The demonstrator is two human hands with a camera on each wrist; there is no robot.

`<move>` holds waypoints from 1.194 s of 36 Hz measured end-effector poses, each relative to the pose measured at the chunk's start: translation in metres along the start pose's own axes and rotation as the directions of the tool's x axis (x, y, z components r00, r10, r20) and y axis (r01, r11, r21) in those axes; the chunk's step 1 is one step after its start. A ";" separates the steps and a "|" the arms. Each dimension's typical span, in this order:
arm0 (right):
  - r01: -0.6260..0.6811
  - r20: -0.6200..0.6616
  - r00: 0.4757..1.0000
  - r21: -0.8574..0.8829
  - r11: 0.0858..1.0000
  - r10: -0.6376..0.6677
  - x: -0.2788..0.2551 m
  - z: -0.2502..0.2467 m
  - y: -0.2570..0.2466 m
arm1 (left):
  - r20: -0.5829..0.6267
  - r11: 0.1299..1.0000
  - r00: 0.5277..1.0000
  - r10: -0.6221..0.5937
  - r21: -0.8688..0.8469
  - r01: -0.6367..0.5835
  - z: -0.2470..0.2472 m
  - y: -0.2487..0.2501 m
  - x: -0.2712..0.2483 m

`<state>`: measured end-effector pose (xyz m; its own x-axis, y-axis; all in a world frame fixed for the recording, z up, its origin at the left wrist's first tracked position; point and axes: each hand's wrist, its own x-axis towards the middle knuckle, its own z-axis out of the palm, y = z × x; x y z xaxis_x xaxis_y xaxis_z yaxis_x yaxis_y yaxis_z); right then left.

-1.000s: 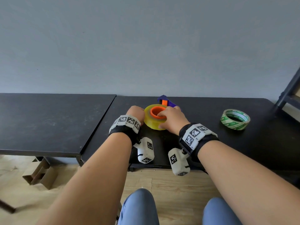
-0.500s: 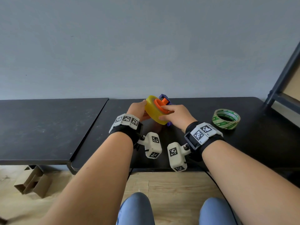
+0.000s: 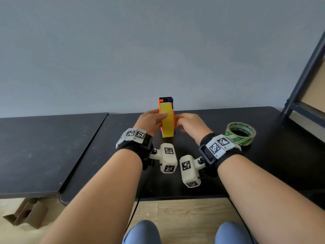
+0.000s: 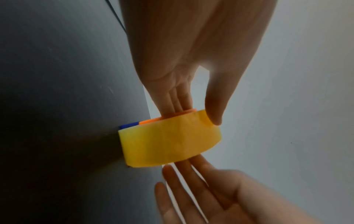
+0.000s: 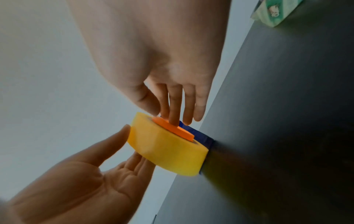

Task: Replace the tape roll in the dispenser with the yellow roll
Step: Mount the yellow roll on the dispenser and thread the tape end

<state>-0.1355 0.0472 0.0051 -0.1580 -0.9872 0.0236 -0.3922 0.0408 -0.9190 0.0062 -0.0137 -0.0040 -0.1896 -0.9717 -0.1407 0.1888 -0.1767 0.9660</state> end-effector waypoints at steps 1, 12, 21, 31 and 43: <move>0.000 -0.016 1.000 0.027 1.000 0.000 0.004 -0.001 -0.001 | 0.001 1.000 1.000 -0.005 -0.004 0.005 0.000 -0.001 0.002; -0.042 -0.094 0.994 0.135 0.990 0.055 0.043 -0.002 -0.007 | 0.114 0.999 0.993 0.024 0.020 -0.027 0.003 -0.005 0.026; -0.042 -0.123 0.990 0.247 0.968 0.074 0.062 0.000 -0.001 | 0.058 0.995 0.998 -0.017 0.095 0.011 0.009 0.004 0.052; -0.029 -0.077 0.996 0.311 0.950 0.056 0.081 0.006 0.009 | 0.102 0.986 0.990 0.094 0.131 -0.107 -0.001 0.000 0.067; 0.004 -0.098 0.995 0.382 0.924 0.036 0.093 0.016 0.018 | 0.181 0.974 0.967 0.177 0.106 -0.198 -0.007 -0.010 0.072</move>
<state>-0.1430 -0.0466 -0.0152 -0.2601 -0.9652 0.0286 -0.0171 -0.0250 -0.9995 -0.0028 -0.0827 -0.0249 -0.3248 -0.9429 0.0741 0.1190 0.0370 0.9922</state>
